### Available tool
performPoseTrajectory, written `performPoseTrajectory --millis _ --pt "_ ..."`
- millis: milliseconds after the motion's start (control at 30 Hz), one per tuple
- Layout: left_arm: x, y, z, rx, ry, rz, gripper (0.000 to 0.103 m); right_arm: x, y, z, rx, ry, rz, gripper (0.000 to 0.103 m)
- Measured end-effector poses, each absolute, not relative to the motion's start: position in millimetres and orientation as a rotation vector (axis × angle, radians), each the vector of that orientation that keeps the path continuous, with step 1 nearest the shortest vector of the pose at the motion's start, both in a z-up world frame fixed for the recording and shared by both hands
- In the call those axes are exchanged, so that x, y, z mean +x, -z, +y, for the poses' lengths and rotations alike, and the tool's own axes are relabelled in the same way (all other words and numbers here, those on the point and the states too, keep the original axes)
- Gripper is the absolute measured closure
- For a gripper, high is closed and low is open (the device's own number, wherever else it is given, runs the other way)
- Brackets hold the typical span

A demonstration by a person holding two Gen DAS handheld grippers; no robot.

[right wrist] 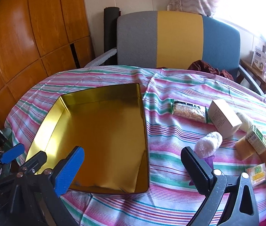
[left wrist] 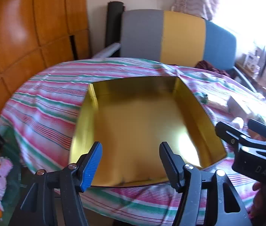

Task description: Organize objects

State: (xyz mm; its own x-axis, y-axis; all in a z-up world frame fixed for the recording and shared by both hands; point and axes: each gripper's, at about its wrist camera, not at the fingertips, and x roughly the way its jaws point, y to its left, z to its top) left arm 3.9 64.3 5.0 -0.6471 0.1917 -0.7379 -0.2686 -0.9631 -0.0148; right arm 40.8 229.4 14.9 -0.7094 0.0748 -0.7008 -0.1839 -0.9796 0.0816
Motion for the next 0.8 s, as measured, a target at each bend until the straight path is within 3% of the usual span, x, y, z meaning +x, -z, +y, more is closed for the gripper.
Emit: performPoseTrajectory --millis 500,667,800 --pt "16.5 -19.0 145.3 -1.048 -2.209 0.198 0.039 76.0 -8.4 328.7 -1.120 -2.586 0.289 0.000" --pt "28.8 -24.1 199.6 -0.918 -2.075 0.342 0.039 102.9 -8.1 398.2 -1.145 -2.466 0.358 0.000" --pt "28.0 -14.1 237.0 -0.986 -1.969 0.404 0.039 124.4 -14.4 451.7 -1.133 -2.377 0.399 0.000"
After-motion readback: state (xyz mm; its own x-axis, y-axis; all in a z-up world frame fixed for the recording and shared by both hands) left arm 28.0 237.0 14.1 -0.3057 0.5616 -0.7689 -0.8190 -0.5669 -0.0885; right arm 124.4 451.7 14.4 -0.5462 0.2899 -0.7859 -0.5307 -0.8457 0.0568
